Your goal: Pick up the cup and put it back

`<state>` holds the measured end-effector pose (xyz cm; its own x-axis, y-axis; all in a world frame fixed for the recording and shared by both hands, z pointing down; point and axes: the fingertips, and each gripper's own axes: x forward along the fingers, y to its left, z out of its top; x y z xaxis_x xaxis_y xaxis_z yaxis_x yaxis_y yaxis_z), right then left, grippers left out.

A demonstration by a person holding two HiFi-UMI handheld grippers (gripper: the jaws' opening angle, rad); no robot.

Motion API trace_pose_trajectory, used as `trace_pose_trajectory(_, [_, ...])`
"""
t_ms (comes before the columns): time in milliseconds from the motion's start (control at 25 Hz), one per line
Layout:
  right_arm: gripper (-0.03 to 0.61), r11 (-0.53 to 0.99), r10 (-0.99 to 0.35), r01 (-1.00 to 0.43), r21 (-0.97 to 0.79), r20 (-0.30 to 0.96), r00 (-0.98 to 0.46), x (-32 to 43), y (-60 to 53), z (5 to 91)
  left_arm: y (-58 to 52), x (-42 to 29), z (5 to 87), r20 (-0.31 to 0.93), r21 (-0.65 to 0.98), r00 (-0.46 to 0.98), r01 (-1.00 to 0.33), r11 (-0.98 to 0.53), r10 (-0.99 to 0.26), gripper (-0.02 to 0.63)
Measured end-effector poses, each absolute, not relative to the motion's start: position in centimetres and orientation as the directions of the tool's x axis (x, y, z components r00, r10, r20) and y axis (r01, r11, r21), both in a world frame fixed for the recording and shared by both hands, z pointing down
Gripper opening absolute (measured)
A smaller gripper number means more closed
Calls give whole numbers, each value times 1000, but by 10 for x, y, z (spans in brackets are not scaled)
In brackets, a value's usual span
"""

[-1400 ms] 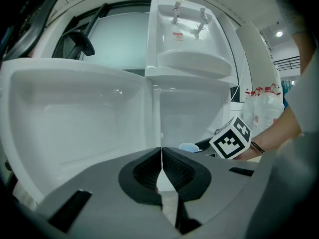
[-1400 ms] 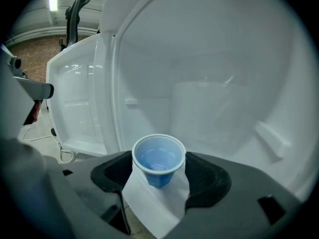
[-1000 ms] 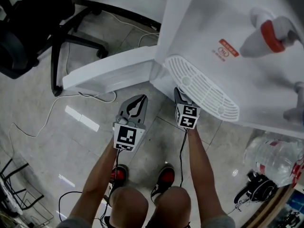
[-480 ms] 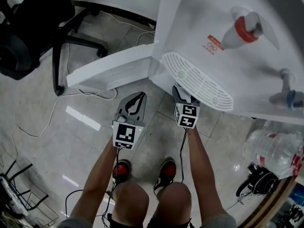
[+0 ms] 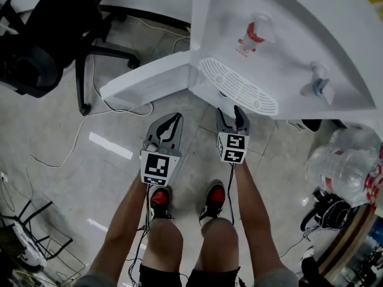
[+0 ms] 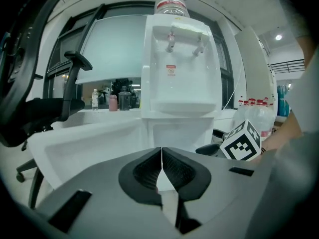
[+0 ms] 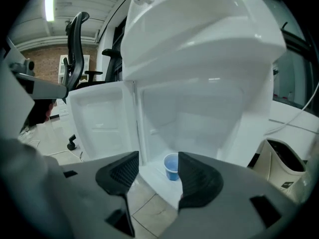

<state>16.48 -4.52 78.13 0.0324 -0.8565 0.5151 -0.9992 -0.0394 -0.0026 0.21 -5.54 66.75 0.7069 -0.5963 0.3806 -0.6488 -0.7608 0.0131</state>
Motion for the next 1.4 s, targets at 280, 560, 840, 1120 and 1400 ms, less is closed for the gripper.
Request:
trace_pose_trajectory(280, [213,-29,-857,-1000,0,515,25,151,-13,707,-31,1,597,393,30,719,-633,-774,-573,26])
trace_pose_trajectory(560, [167,-41,-872,-999,-2,488,35,145,10,617,-14,1,520,401,26,729,-615,-788,-555,26])
trace_pose_trajectory(840, [102,-38,-890,-999,16,453,41,150,26,511,-6,10,429,374,14,744,-601,-799,-553,26])
trace_pose_trajectory(1120, [32,-70,-902,-997,23,425,74,156,46,395,-1,13,329,346,1,760,-587,-810,-550,26])
trace_pose_trajectory(1400, [21,-92,-920,-996,21,382,93,159,61,284,7,15,235,321,-10,779,-566,-825,-538,26])
